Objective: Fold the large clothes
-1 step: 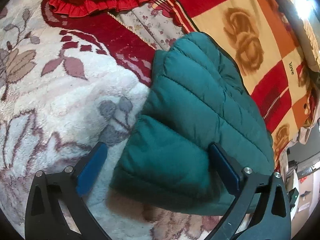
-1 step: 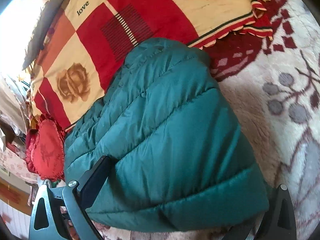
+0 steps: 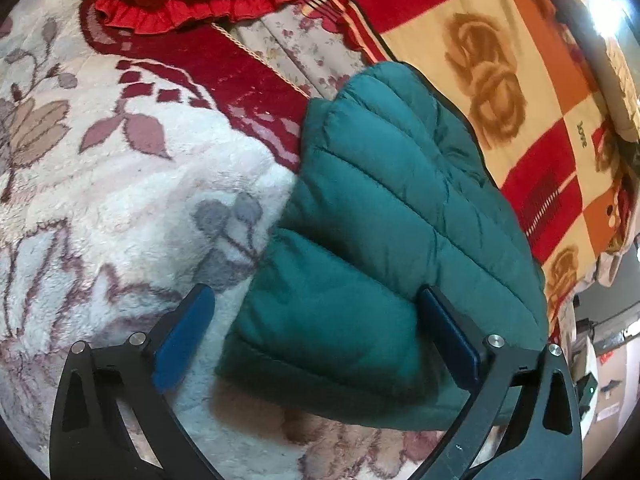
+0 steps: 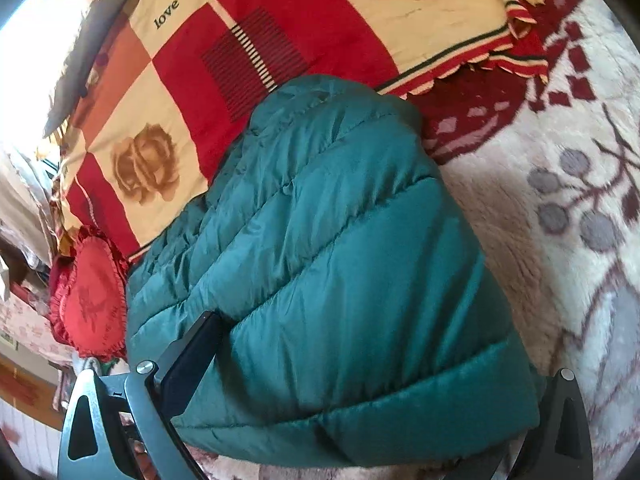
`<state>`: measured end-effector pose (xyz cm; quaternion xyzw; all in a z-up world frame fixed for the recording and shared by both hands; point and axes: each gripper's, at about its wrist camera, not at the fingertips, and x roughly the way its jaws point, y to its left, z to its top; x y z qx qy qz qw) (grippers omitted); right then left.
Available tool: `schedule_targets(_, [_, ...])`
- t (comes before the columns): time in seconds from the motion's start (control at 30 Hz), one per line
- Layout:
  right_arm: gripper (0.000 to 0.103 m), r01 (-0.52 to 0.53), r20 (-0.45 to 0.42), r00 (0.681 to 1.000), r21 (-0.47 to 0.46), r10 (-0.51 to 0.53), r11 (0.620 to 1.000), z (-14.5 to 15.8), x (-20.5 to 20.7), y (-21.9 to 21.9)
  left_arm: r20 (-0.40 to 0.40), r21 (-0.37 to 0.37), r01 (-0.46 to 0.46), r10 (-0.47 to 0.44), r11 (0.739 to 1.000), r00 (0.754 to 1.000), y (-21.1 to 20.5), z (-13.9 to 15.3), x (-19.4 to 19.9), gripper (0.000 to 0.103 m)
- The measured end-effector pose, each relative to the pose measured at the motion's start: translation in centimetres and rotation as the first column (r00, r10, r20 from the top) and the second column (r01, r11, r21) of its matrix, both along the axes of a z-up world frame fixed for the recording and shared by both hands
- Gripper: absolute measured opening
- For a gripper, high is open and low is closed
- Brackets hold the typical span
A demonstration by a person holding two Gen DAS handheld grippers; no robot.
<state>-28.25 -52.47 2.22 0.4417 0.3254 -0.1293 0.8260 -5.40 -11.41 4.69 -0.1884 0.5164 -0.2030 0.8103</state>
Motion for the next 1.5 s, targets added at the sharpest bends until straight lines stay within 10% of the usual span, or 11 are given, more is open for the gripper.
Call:
schedule_targets(0.23, [0.051, -0.015, 0.027, 0.999, -0.069, 0.017, 0.997, 1.8, -1.1, 0.3, 0.044, 0.016, 0.078, -0.079, 0.997, 0.996, -0.2, 1.7, -1.2, 0.049])
schedule_targets(0.43, [0.040, -0.055, 0.052, 0.997, -0.137, 0.063, 0.989, 5.0, -3.0, 1.8, 0.085, 0.017, 0.123, -0.124, 0.992, 0.989, 0.9, 4.4, -2.8, 0.041])
schedule_targets(0.9, [0.043, -0.122, -0.012, 0.993, -0.109, 0.121, 0.986, 5.6, -13.7, 9.7, 0.041, 0.077, 0.214, -0.218, 0.974, 0.975, 7.9, 5.1, -11.9, 0.042])
schedule_targets(1.1, [0.071, -0.063, -0.104, 0.993, -0.055, 0.058, 0.996, 2.4, -14.5, 8.1, 0.015, 0.118, 0.158, -0.160, 0.980, 0.987, 8.1, 3.0, -12.0, 0.062])
schedule_targets(1.5, [0.084, -0.083, -0.158, 0.987, -0.410, 0.019, 0.909, 9.5, -17.3, 11.4, 0.219, 0.371, 0.102, -0.194, 0.923, 0.956, 6.0, 7.0, -16.8, 0.066])
